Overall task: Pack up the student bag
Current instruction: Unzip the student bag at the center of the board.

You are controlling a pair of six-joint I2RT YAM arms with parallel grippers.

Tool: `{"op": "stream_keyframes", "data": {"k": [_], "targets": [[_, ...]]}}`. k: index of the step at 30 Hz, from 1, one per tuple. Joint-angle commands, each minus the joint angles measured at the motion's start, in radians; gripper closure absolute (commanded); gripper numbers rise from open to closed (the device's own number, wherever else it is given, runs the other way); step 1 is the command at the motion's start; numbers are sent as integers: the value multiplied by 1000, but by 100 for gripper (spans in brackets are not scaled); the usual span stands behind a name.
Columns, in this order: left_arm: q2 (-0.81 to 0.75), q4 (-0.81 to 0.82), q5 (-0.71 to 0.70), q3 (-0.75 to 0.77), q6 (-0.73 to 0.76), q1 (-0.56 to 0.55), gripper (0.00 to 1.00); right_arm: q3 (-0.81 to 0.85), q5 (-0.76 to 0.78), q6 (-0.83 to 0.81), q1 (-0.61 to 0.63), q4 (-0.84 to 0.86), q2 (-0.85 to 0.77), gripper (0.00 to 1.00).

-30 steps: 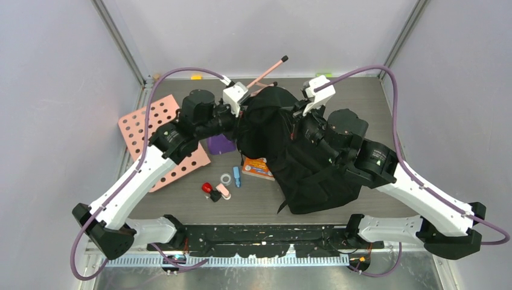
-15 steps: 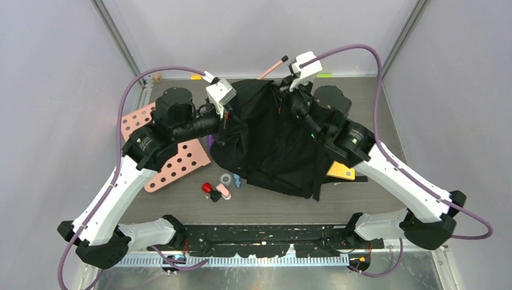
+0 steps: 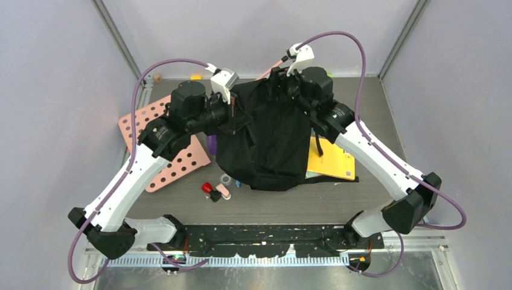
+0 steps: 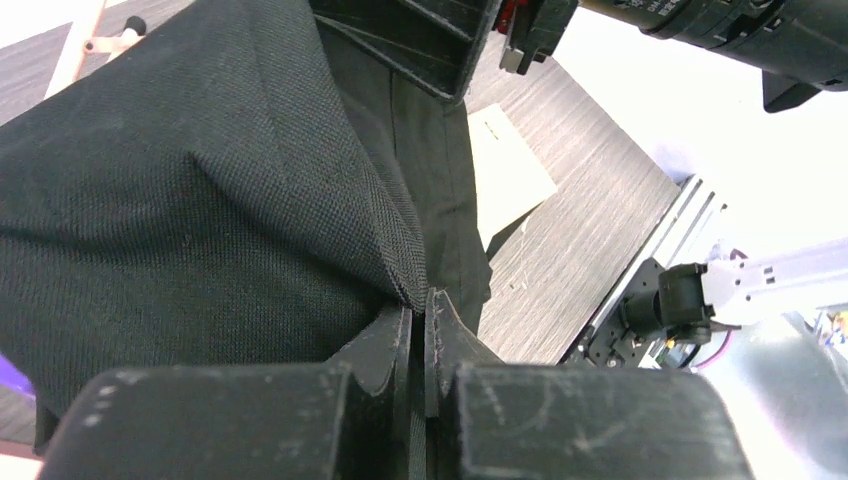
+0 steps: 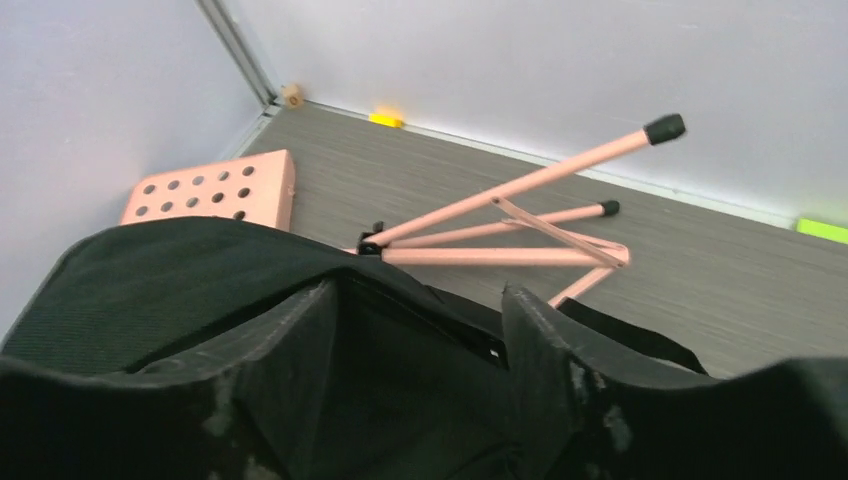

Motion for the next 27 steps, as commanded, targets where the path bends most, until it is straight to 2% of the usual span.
{"op": "stream_keyframes", "data": {"k": [1, 3, 5, 9, 12, 16, 19, 22, 27], "targets": [[-41, 74, -56, 12, -78, -6, 100, 41, 90, 53, -31, -84, -44, 23], [-39, 89, -56, -3, -100, 9, 100, 32, 77, 87, -31, -143, -89, 15], [-32, 97, -44, -6, -121, 25, 100, 11, 23, 123, -31, -185, -142, 12], [-24, 100, -26, -7, -156, 55, 100, -51, -171, 209, -30, -238, -237, 11], [-20, 108, 1, -12, -176, 80, 100, -115, -292, 261, -2, -258, -291, 13], [-18, 117, 29, -15, -196, 102, 100, -198, -292, 299, 129, -241, -312, 18], [-16, 122, 37, -16, -200, 109, 100, -281, -289, 334, 239, -149, -322, 19], [-11, 115, 45, -7, -196, 119, 100, -349, -327, 381, 278, -79, -303, 21], [-5, 85, 56, 9, -166, 136, 100, -379, -385, 381, 295, -102, -300, 27]]}}
